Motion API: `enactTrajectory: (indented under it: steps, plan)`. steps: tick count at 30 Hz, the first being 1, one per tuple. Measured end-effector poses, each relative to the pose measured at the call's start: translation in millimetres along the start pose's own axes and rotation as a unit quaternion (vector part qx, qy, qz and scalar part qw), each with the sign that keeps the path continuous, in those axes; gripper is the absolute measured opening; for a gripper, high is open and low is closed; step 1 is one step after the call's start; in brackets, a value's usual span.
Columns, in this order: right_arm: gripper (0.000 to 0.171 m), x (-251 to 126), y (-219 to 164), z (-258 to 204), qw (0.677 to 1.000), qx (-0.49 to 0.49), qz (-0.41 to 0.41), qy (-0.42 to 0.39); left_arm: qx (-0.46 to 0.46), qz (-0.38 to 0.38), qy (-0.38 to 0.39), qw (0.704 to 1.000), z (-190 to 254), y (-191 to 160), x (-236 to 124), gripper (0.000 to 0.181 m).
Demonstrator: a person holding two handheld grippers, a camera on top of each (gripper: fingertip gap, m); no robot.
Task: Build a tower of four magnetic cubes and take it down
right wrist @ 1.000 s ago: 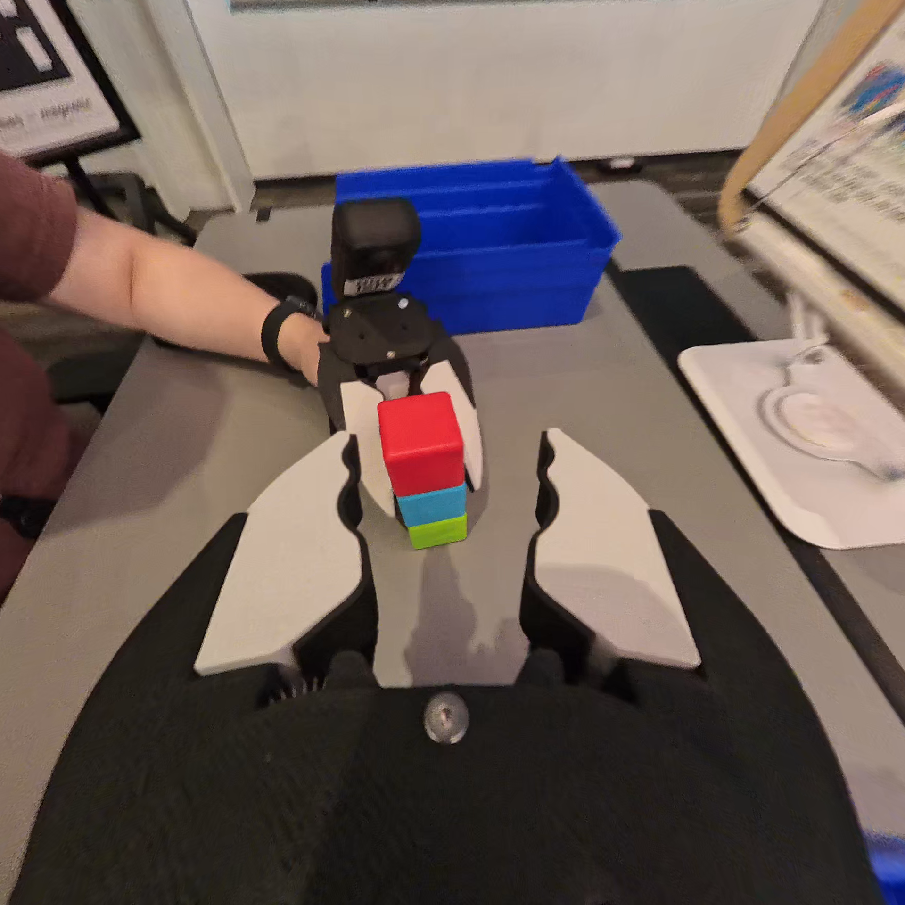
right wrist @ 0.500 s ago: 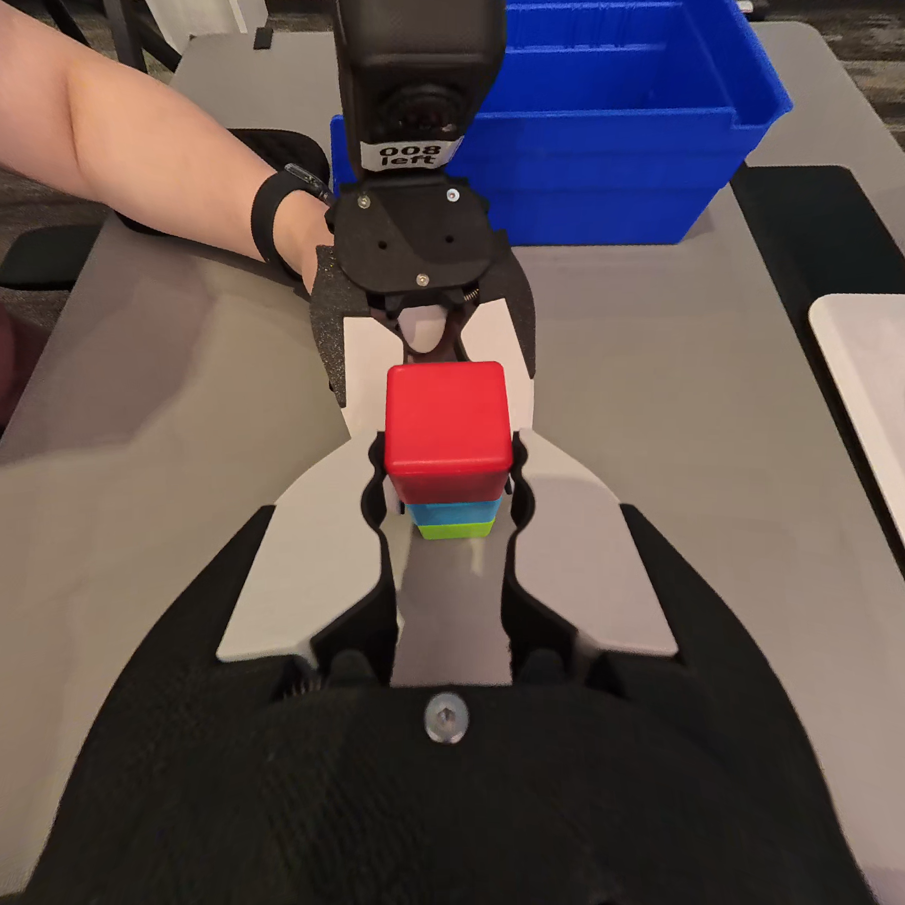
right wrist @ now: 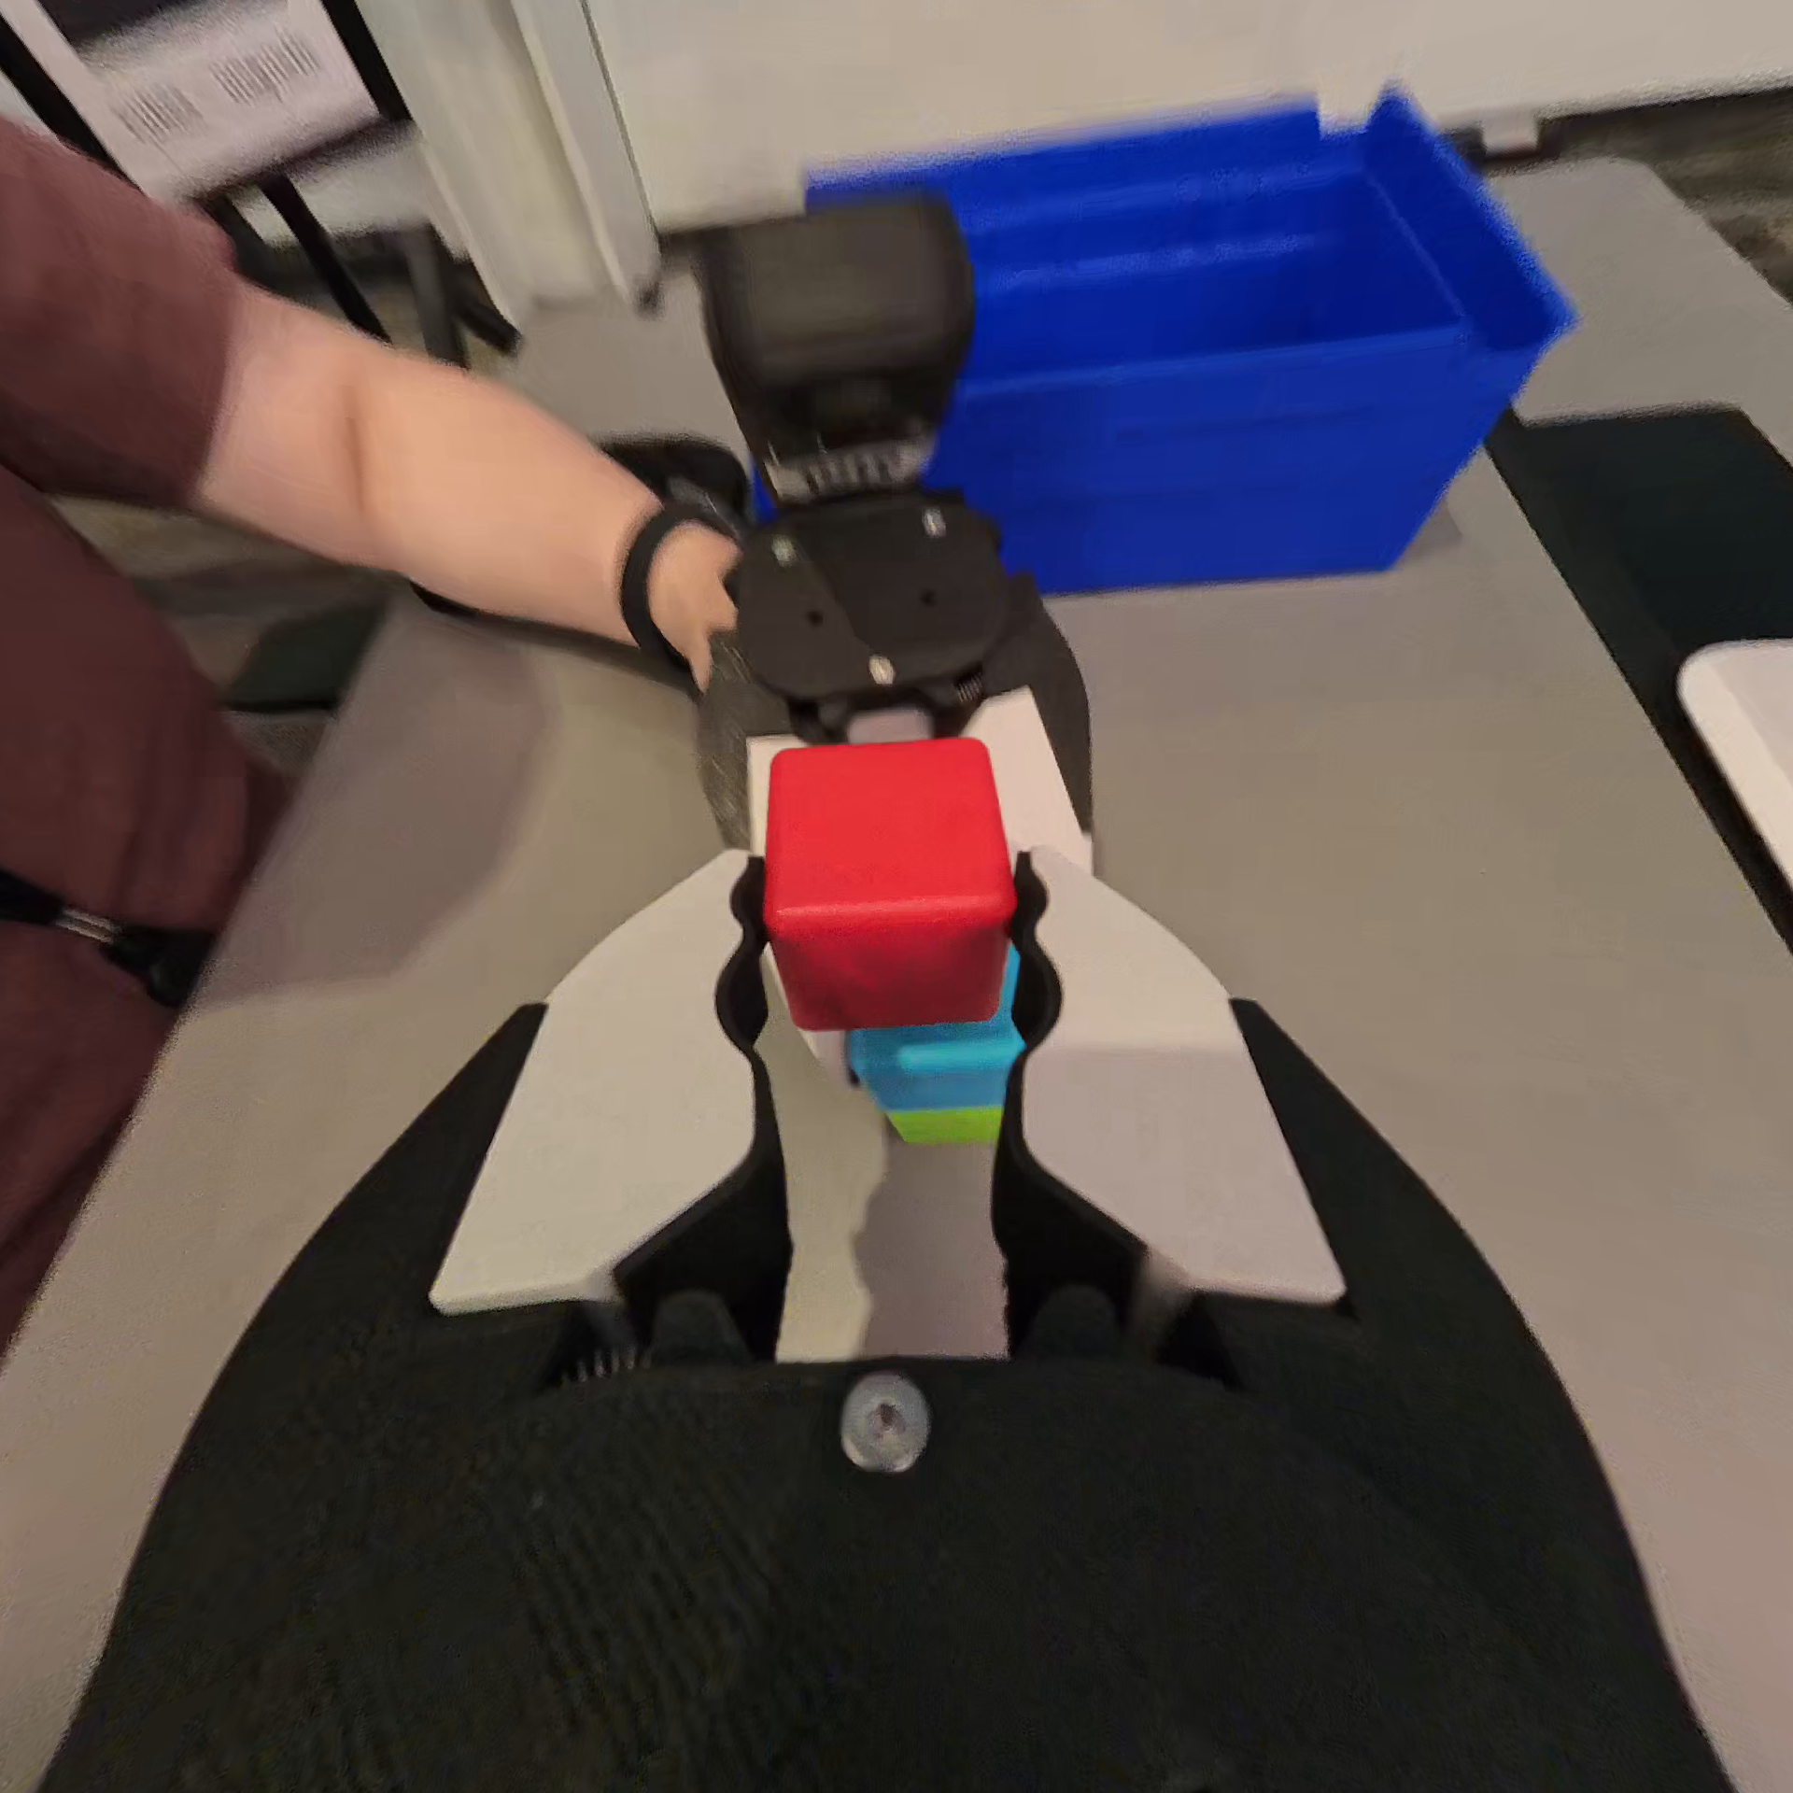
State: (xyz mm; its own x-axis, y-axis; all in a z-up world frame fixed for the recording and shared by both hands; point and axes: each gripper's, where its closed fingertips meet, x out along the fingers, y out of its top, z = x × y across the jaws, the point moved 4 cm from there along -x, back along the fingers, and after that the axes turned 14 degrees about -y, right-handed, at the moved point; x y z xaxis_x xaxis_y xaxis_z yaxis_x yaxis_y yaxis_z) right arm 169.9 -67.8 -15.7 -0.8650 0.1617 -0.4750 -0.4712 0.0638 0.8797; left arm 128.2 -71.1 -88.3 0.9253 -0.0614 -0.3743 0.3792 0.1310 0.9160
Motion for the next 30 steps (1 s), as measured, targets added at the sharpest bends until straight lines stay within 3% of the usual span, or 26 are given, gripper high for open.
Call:
enactTrajectory:
  steps: [3, 7, 10, 13, 16, 19, 30]
  plan:
    - [0.050, -20.0, 15.7, 2.7, 0.999, 0.002, 0.036, -0.010, -0.007, 0.004, -0.004, 1.000, 1.2, -0.1, 0.3, 0.051]
    - [0.050, -79.4, 30.0, 29.2, 0.989, -0.018, 0.072, -0.129, -0.004, 0.004, -0.008, 1.000, 1.5, -0.2, 0.2, 0.051]
    - [0.049, -144.8, 13.0, 79.4, 0.948, 0.023, 0.100, -0.302, -0.007, 0.009, -0.009, 1.000, 2.5, 0.2, 1.4, 0.051]
    - [0.049, -182.0, -43.2, 131.9, 0.892, 0.133, 0.063, -0.428, -0.008, 0.015, -0.004, 1.000, 2.9, 0.1, 1.9, 0.051]
    - [0.050, -167.7, -99.5, 157.3, 0.876, 0.223, -0.004, -0.429, -0.022, 0.011, -0.001, 1.000, 2.8, -1.5, 3.3, 0.053]
    - [0.050, -147.1, -135.2, 166.5, 0.863, 0.234, -0.095, -0.437, -0.023, -0.021, 0.009, 0.999, 2.8, -7.0, 8.2, 0.073]
    - [0.052, -122.4, -182.8, 163.5, 0.852, 0.235, -0.231, -0.406, -0.022, -0.143, 0.051, 0.988, -1.1, -32.2, 18.2, 0.062]
